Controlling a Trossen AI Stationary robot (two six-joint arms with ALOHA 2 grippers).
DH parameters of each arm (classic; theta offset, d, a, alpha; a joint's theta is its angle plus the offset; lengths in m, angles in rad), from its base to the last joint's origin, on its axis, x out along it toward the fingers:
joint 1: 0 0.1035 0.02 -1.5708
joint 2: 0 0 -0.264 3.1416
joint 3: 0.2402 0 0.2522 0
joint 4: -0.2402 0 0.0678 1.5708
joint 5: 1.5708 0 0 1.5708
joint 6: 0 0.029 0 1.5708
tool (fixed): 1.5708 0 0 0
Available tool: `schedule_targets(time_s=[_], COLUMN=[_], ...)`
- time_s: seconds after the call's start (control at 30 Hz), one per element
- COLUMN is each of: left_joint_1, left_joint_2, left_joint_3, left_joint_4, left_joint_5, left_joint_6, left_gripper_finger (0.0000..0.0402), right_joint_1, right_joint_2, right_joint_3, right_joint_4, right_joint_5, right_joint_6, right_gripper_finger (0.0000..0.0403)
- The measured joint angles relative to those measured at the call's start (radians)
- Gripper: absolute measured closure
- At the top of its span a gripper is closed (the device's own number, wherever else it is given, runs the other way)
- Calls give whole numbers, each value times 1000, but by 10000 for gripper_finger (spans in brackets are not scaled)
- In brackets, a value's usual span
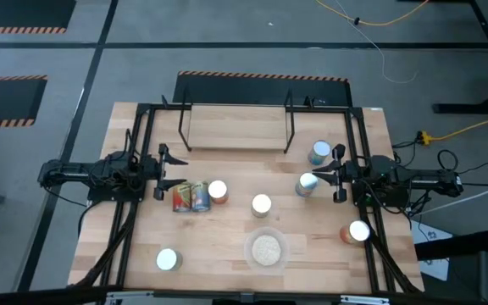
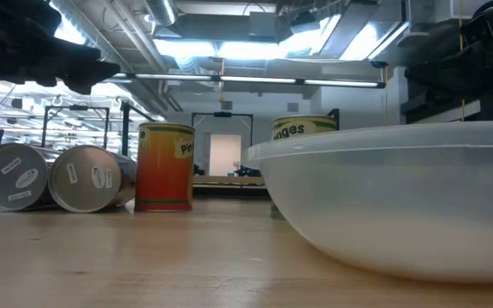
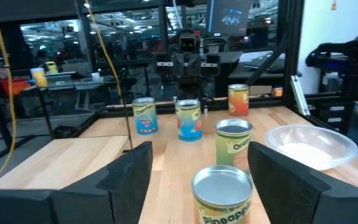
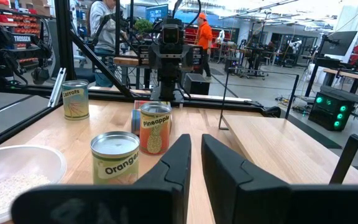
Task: Pick and place cans onto a shelf
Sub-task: Put the canned green bean on the shelf
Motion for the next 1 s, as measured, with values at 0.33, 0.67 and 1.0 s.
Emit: schedule_targets(time_s=[0.33,0.67,1.0], left_joint_1=[0,0,0], left_joint_2=[0,19,123], left_joint_3=[0,55,194], left_joint_4=[86,98,-2], left_joint_5=[-35,-185,-228], left_joint_6=[-46,-272,-444], left_gripper_finger=[122,123,124], right_joint_1=[0,0,0], right_joint_2=[0,0,0], right_joint_3=[0,0,0], right_joint_4=[0,0,0], right_joint_5=[0,0,0], right_joint_6=[0,0,0], right_gripper_finger=[358,358,358])
